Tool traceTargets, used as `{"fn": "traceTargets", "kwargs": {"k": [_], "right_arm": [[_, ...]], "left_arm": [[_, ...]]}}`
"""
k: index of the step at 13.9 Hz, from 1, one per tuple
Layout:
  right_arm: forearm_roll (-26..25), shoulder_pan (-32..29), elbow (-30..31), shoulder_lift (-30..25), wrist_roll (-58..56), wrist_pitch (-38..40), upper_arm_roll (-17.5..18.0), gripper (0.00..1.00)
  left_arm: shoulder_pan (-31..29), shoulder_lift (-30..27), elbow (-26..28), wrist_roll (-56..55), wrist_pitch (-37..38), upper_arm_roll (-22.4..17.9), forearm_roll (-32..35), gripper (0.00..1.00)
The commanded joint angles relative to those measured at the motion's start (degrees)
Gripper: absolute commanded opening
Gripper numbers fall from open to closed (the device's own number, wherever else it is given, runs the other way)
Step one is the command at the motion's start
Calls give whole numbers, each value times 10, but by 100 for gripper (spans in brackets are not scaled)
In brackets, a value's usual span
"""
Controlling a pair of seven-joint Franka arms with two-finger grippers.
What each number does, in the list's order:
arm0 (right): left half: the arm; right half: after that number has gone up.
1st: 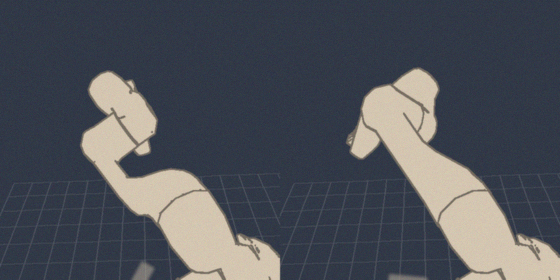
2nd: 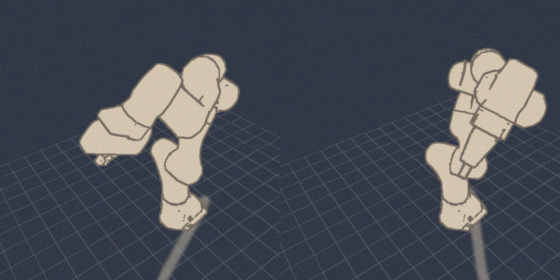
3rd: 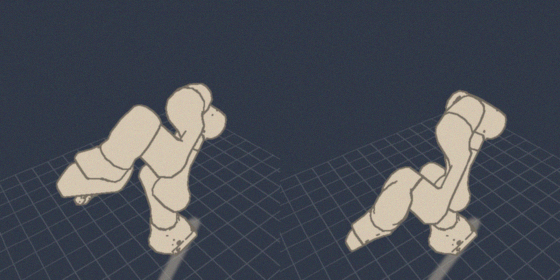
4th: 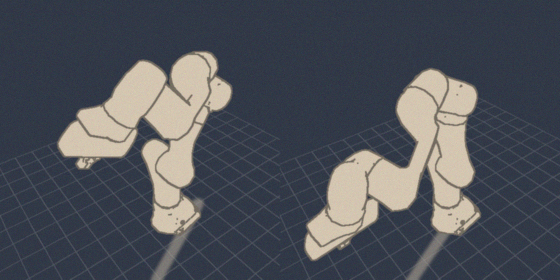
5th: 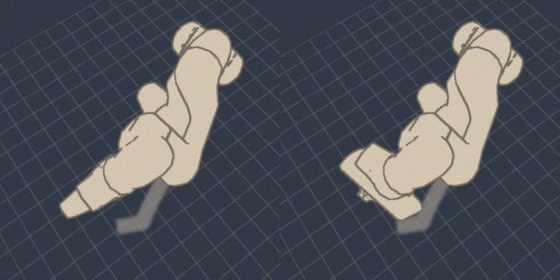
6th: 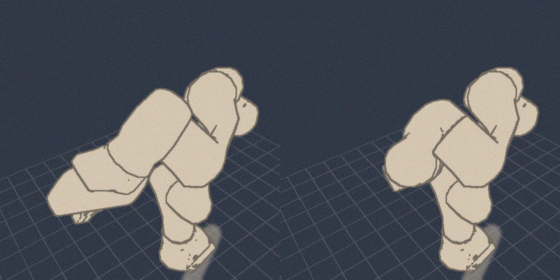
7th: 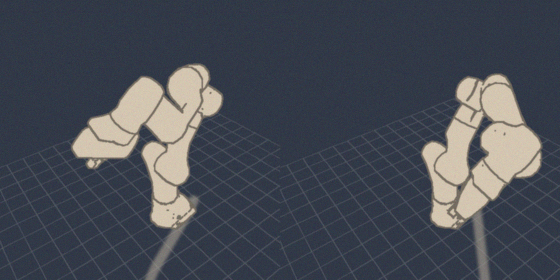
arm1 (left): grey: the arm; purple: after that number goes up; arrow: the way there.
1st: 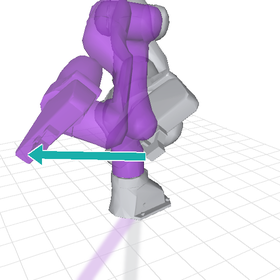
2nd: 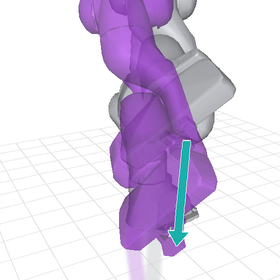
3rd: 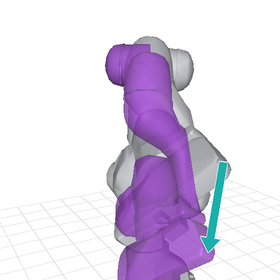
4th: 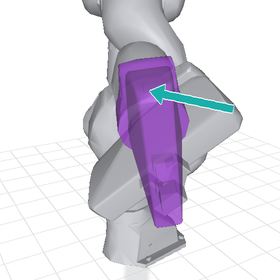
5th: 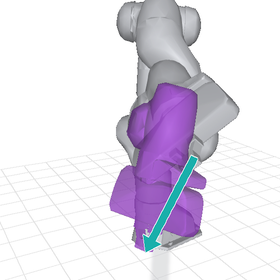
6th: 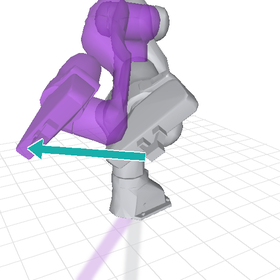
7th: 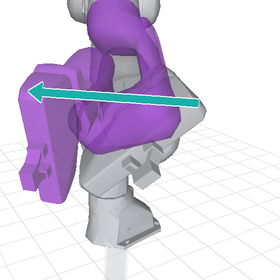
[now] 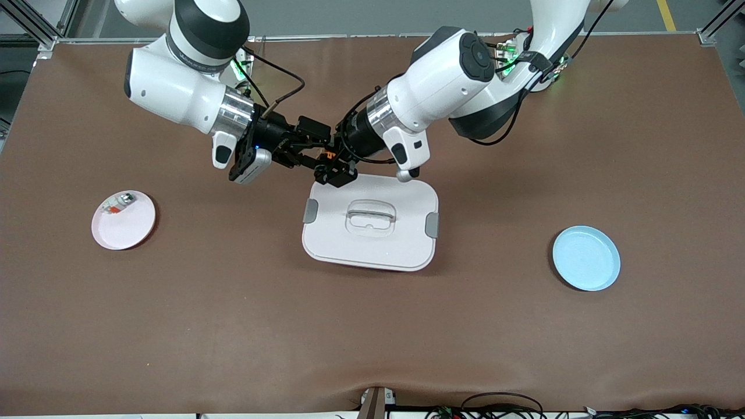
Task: Transfer orange switch to right arm and place
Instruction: 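Grasp the switch with the right gripper from the left gripper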
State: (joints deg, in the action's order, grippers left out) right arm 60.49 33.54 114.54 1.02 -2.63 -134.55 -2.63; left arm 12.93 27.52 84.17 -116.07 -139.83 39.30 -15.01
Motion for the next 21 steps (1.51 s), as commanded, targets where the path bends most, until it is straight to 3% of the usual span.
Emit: {"fn": "traceTargets", "kwargs": {"k": [1, 6, 7, 8, 9, 12, 14, 18, 19, 20, 21], "right_arm": [[9, 4, -8, -1, -4, 6, -7, 100], [-7, -3, -8, -6, -4, 27, -10, 100], [-7, -3, -8, -6, -4, 27, -10, 95], [-7, -3, -8, -6, -4, 27, -10, 86], [-8, -3, -8, -6, -4, 27, -10, 68], [-19, -3, -10, -6, -4, 27, -10, 32], [-19, -3, -11, -6, -4, 27, -10, 0], [-19, -3, -11, -6, 4, 27, -10, 0], [-19, -4, -12, -6, 4, 27, -10, 0], [-19, -4, -12, -6, 3, 28, -10, 0], [-19, -7, -12, -6, 0, 28, -11, 0]], "left_arm": [[1, -3, -4, -13, -5, -1, 7, 28], [2, -3, -4, -13, -5, -1, 7, 28], [2, -2, -4, -14, -5, -1, 7, 28], [3, -2, -4, -13, -5, -1, 7, 28], [3, -2, -4, -14, -5, -1, 7, 28], [3, -2, -4, -14, -5, -1, 7, 28], [3, -2, -4, -13, -5, -1, 7, 28], [2, -3, -4, -13, -5, -1, 7, 28], [2, -3, -4, -12, -5, -1, 7, 32], [2, -3, -4, -7, -5, -1, 8, 57], [2, -3, -4, -7, -5, -1, 8, 90]]}}
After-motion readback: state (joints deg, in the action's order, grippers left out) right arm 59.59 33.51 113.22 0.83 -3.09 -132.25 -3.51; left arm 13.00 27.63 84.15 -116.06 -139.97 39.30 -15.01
